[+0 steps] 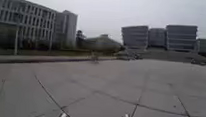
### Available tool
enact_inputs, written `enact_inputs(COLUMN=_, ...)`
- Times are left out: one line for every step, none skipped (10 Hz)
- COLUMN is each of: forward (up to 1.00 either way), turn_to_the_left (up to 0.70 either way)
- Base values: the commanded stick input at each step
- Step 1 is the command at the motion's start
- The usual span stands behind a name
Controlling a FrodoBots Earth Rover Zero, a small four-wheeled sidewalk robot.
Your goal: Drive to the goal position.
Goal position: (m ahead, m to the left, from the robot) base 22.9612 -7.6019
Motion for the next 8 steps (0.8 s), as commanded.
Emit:
enact_inputs(forward=0.43, turn_to_the_left=-0.69)
enact_inputs(forward=0.4, turn_to_the_left=-0.77)
enact_inputs(forward=0.4, turn_to_the_left=-0.78)
enact_inputs(forward=0.4, turn_to_the_left=-0.78)
enact_inputs(forward=0.4, turn_to_the_left=-0.78)
enact_inputs(forward=0.4, turn_to_the_left=-0.78)
enact_inputs(forward=0.4, turn_to_the_left=-0.78)
enact_inputs(forward=0.4, turn_to_the_left=-0.78)
